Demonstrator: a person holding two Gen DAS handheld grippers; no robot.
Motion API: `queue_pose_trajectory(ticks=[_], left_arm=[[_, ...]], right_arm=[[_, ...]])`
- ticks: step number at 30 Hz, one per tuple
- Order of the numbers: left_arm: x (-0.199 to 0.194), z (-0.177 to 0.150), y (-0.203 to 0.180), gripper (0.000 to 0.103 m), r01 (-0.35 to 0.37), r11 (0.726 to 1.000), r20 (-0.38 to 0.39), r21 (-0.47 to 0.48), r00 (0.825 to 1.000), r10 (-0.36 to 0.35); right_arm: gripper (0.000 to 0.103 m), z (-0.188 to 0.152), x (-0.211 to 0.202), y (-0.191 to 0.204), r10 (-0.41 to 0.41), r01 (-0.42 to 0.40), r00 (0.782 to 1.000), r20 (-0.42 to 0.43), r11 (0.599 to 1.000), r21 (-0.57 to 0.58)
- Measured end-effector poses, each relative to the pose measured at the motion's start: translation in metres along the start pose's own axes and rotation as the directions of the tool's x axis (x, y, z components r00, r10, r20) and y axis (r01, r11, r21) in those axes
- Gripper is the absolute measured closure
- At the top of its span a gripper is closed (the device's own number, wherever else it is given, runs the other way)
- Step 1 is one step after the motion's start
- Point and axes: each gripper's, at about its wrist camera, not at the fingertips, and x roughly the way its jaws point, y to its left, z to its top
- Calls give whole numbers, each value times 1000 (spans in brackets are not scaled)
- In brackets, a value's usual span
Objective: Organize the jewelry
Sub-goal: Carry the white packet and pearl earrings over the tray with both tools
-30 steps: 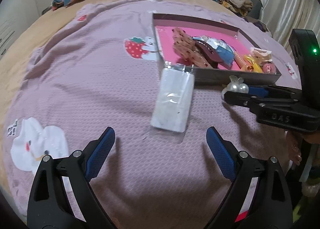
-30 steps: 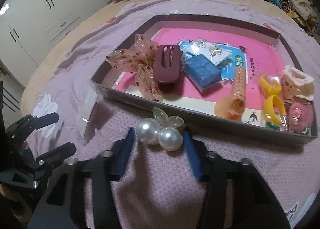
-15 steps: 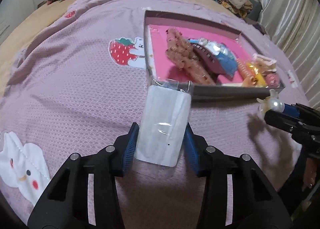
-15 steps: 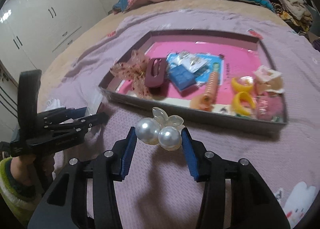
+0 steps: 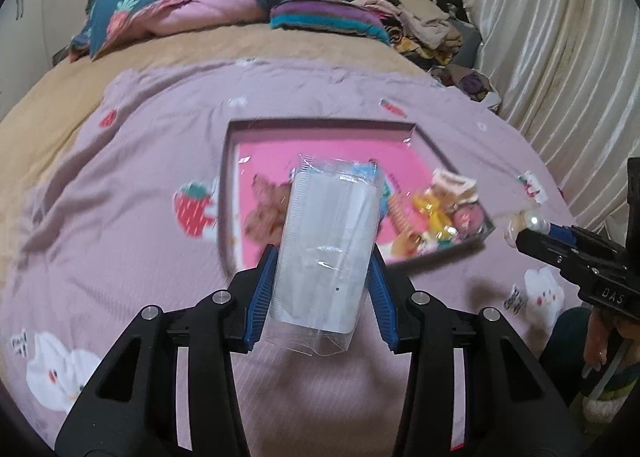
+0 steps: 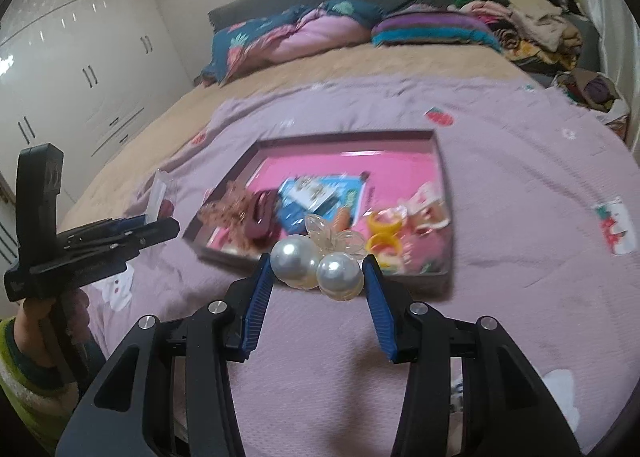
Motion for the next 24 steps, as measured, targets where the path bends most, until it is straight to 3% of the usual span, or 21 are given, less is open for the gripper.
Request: queue_pose_trajectory(ticks=[12,24], left_arm=[[20,44,-27,67,19,999,22,42,1000,-20],[65,56,-32,67,37,999,-25,34,999,-36]], right_arm=[[59,26,-21,-23,-48,46,995,90,999,18],[59,44,0,-23,-77,80,993,88,996,-29]])
